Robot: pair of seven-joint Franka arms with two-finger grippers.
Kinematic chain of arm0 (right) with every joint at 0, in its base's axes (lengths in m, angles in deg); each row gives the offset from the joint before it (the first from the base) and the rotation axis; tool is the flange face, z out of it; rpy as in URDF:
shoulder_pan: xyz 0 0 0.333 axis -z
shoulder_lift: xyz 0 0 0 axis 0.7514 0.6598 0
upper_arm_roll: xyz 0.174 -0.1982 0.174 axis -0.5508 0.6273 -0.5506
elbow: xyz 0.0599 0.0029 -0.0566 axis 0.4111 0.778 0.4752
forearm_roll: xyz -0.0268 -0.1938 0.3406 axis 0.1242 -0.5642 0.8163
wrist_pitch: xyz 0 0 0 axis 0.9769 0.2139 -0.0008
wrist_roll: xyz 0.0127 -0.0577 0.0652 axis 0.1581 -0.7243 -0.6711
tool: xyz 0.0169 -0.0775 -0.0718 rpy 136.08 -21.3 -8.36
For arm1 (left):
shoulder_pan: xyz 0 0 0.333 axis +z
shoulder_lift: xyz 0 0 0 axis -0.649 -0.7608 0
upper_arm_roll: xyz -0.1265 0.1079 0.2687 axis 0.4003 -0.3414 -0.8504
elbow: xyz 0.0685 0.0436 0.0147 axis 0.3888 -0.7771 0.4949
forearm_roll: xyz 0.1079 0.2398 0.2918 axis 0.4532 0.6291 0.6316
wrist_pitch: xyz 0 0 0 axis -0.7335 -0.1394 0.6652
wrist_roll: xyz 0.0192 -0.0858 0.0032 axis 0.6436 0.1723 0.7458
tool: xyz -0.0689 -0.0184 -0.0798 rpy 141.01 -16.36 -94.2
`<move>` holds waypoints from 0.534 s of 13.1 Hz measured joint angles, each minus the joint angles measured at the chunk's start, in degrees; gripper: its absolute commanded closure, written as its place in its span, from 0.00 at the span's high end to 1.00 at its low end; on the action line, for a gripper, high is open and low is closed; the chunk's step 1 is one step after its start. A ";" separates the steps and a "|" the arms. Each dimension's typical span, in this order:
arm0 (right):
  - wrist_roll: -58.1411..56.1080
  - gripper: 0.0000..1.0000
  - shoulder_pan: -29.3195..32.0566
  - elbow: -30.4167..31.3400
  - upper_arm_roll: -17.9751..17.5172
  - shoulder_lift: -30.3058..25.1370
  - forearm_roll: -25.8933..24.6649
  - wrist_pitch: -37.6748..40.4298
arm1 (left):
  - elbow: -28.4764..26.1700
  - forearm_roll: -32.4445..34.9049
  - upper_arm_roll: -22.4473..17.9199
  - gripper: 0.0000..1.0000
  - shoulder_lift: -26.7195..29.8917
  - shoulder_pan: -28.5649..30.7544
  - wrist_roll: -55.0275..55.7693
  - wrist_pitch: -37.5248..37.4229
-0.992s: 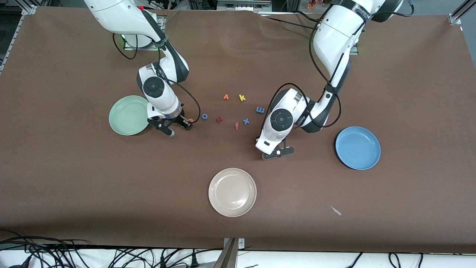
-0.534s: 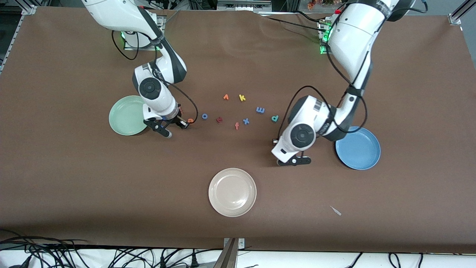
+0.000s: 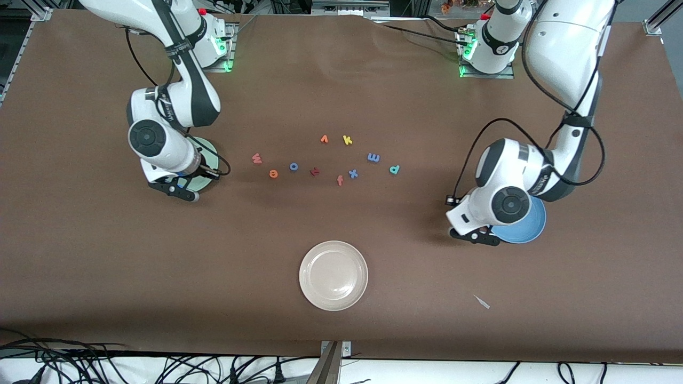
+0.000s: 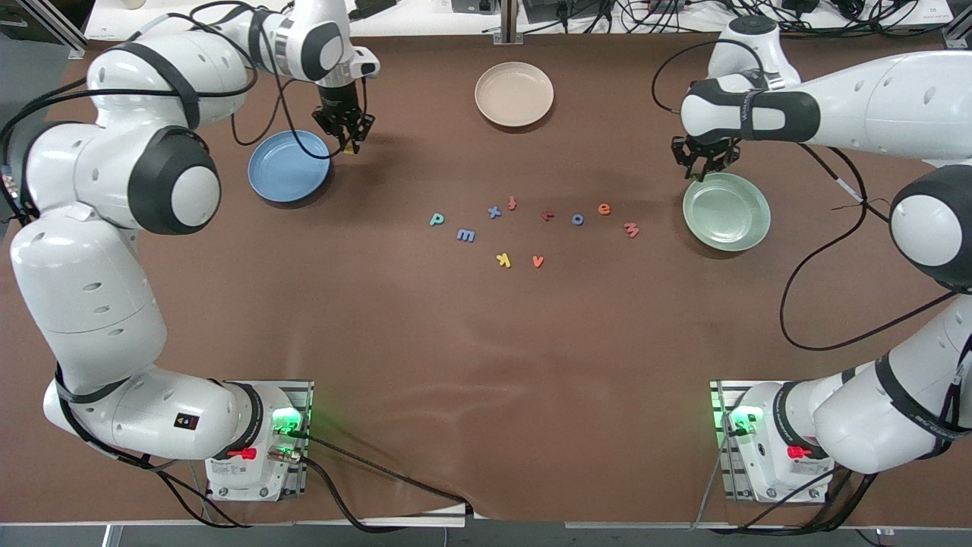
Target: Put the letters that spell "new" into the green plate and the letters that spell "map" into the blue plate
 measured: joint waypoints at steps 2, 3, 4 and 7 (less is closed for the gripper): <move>-4.85 0.00 0.00 1.67 2.77 -1.02 0.00 1.30 | -2.74 0.05 -0.11 0.08 2.04 2.71 -5.76 1.17; -7.27 0.00 0.01 2.83 4.54 -1.33 0.00 1.41 | -4.81 0.06 -0.16 0.08 3.05 4.34 -8.79 3.38; -9.94 0.00 0.03 3.70 6.51 -1.39 0.00 1.41 | -7.71 0.07 -0.20 0.08 4.07 6.13 -11.86 7.04; -15.40 0.04 0.21 6.31 10.56 -1.01 0.06 0.41 | -15.58 0.97 -0.25 0.22 6.01 10.83 -19.86 16.05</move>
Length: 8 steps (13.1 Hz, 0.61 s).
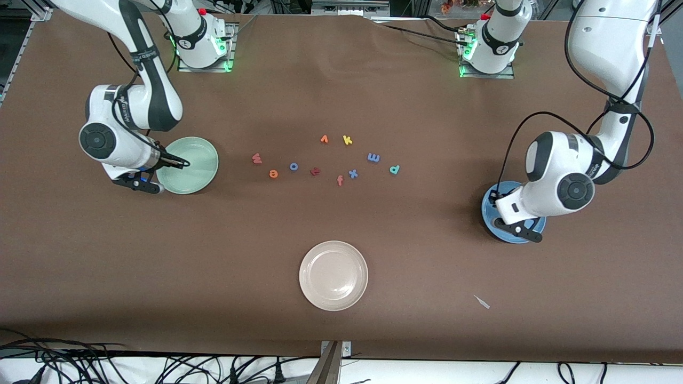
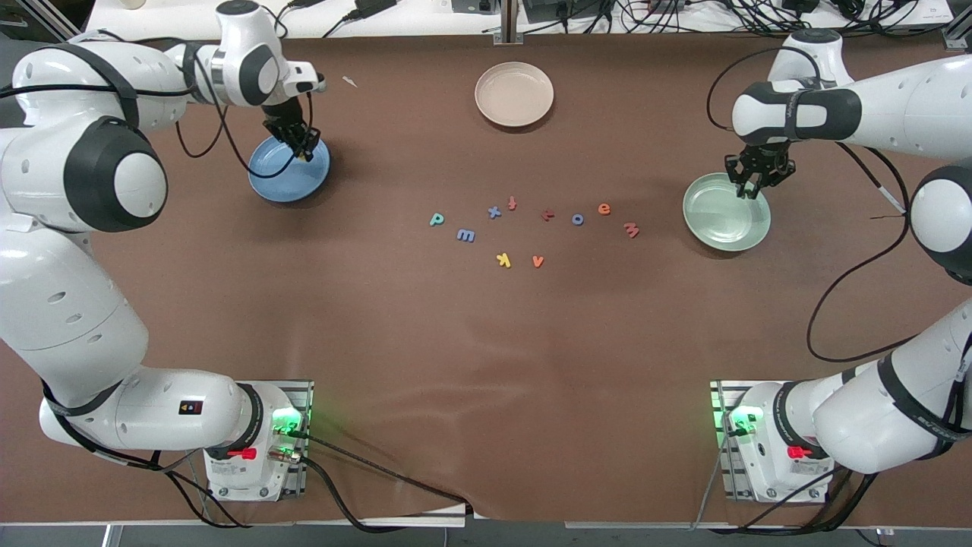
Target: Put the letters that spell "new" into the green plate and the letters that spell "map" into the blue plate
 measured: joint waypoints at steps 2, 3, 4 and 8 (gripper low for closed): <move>-0.85 0.84 -0.09 1.61 0.05 1.12 0.00 -1.38 | -2.18 4.15 0.05 0.99 0.35 1.34 -1.28 1.88; -1.27 1.00 -0.18 1.92 0.00 2.06 0.00 -2.03 | -2.63 4.93 0.06 1.00 0.35 1.56 -1.42 2.20; -1.41 1.00 -0.21 1.91 -0.06 2.83 0.02 -2.23 | -2.79 5.05 0.16 1.00 0.36 1.58 -1.53 2.23; -0.24 1.00 -0.51 -1.20 -1.81 2.86 0.18 -0.39 | -1.46 4.61 4.84 1.00 0.67 1.38 -0.74 0.70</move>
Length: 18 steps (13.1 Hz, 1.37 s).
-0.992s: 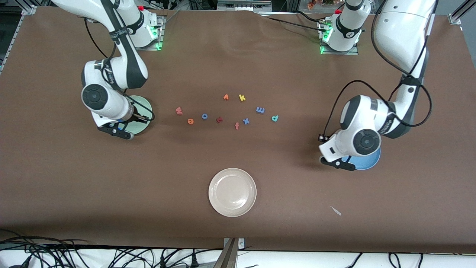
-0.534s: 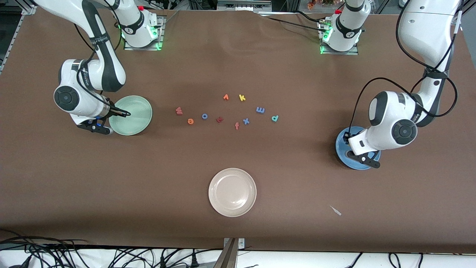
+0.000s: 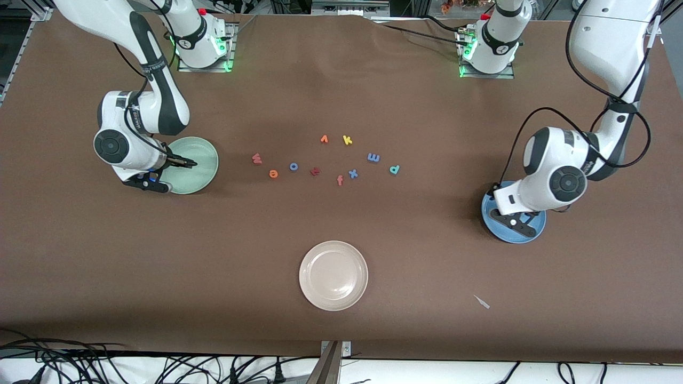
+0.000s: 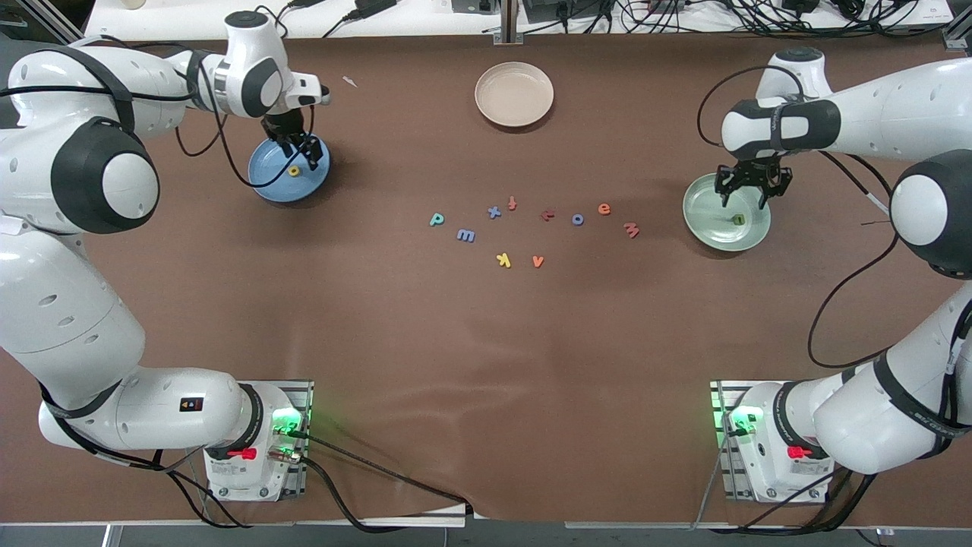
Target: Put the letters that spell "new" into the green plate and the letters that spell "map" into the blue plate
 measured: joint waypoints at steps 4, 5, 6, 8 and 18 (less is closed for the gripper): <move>10.69 1.00 -0.64 -8.54 -6.25 -0.31 0.10 7.19 | 0.65 -2.65 6.74 1.00 0.36 -0.15 2.80 -0.53; 12.03 1.00 -0.67 -9.22 -8.23 -0.50 0.12 7.48 | 0.64 -2.65 8.63 1.00 0.36 -0.20 3.73 -0.53; 12.89 1.00 -0.72 -9.34 -10.46 -0.82 0.12 7.57 | 0.62 -2.65 10.44 1.00 0.36 -0.27 4.19 -0.54; 13.46 1.00 -0.87 -9.33 -14.01 -1.33 0.12 7.56 | 0.59 -2.65 13.19 1.00 0.36 -0.35 4.96 -0.54; 11.98 1.00 -1.16 0.27 -25.84 -1.25 0.03 -9.73 | -7.01 -2.20 15.22 1.00 0.23 -9.91 16.25 12.53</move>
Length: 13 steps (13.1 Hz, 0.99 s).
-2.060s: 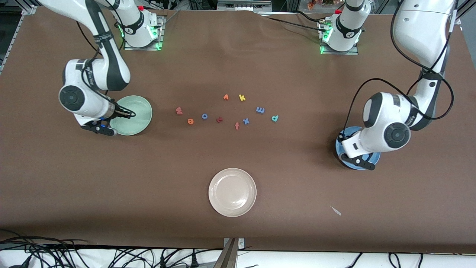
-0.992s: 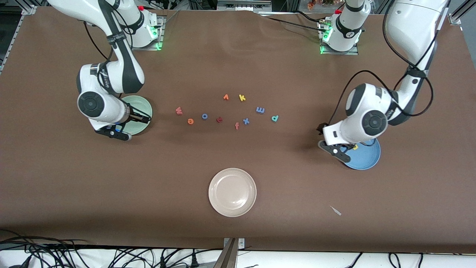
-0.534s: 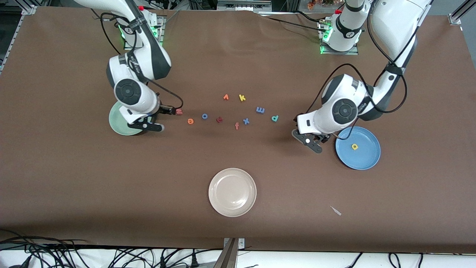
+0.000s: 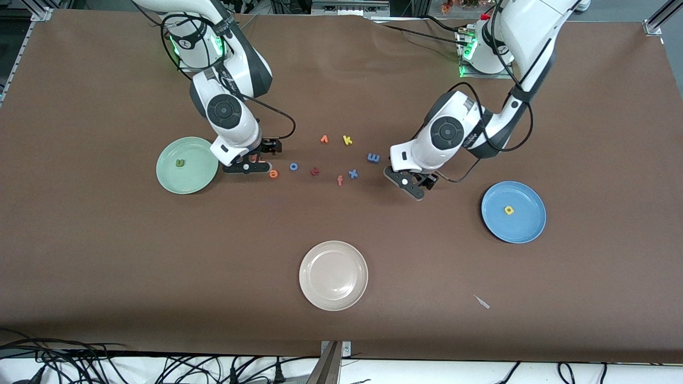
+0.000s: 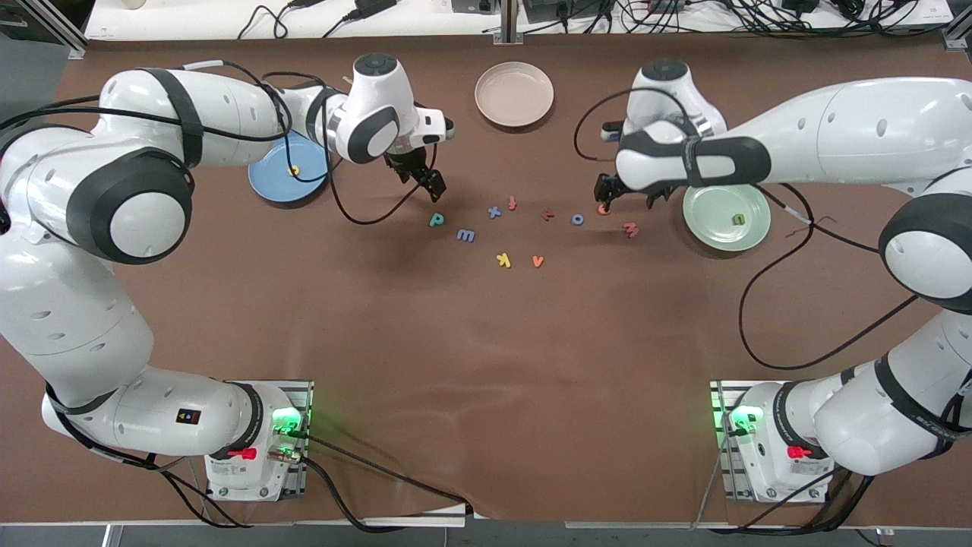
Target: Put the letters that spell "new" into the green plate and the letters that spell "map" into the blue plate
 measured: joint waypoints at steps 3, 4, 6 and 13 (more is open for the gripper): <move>-3.34 0.99 0.01 6.93 -0.34 0.94 -0.13 -11.10 | -1.42 7.42 0.00 1.00 -0.67 -1.67 9.73 1.85; -4.58 0.99 0.01 7.62 -0.34 1.21 -0.16 -11.70 | -1.49 9.78 0.00 1.00 -1.18 -2.07 12.79 2.44; -7.87 0.95 0.04 8.37 -0.33 1.75 -0.50 -12.41 | -1.50 11.10 0.01 1.00 -2.17 -2.92 15.67 3.01; -12.03 0.67 0.25 8.48 0.56 3.45 -3.72 -14.49 | -1.44 13.41 -0.07 0.85 -4.71 -5.03 19.32 3.56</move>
